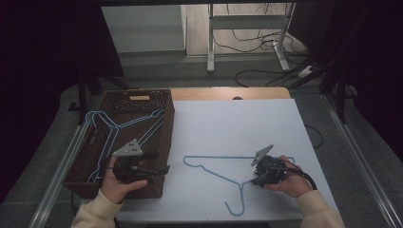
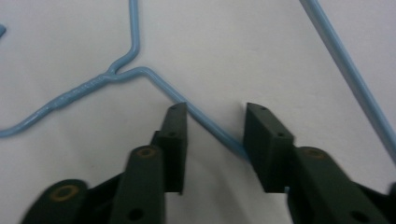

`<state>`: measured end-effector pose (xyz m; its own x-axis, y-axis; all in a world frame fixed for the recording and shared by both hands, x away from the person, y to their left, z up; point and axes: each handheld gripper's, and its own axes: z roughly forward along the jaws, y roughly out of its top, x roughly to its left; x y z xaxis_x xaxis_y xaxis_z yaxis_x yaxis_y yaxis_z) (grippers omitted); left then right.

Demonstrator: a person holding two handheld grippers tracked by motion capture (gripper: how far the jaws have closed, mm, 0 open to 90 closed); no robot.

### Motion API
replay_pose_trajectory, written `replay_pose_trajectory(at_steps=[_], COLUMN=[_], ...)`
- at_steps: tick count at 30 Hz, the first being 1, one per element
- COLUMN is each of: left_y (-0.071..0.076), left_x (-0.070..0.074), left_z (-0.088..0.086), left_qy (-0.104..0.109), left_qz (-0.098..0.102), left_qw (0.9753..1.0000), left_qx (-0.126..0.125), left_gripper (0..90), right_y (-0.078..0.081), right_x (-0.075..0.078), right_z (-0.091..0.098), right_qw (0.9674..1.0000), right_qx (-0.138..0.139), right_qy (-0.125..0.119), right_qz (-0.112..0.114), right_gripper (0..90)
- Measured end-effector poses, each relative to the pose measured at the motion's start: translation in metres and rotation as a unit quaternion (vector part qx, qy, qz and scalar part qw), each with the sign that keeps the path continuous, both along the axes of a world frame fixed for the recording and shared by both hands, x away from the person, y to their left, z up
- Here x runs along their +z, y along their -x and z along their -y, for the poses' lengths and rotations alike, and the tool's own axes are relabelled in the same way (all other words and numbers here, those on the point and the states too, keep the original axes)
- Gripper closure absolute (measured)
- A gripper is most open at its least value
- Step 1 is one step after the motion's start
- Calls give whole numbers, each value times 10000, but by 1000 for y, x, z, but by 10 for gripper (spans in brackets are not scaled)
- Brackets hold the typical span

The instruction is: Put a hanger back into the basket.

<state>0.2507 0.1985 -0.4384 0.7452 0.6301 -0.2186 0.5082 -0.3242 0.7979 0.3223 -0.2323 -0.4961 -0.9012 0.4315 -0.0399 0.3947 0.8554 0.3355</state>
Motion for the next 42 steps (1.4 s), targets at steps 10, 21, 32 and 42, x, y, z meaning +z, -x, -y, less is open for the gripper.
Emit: replay_pose_trajectory(at_steps=[10,21,32,42], left_y=[0,0,0,-1], left_x=[-1,0,1,0], left_z=[0,0,0,2], left_qy=[-3,5,1,1], left_qz=[-9,-7,25,-1], left_qw=[10000,10000,10000,10000], left_qx=[4,11,-24,-25], left_gripper=[291,291,291,291], right_y=[1,29,67,66], right_x=[2,12,1,3], right_z=[-2,-28,-51,-43], right_qw=[9999,9988,9972,9960], right_qx=[135,-415,-250,-506], right_qy=[8,-246,-320,-292], right_qz=[-40,-102,-634,-671], right_gripper=[744,715,898,900])
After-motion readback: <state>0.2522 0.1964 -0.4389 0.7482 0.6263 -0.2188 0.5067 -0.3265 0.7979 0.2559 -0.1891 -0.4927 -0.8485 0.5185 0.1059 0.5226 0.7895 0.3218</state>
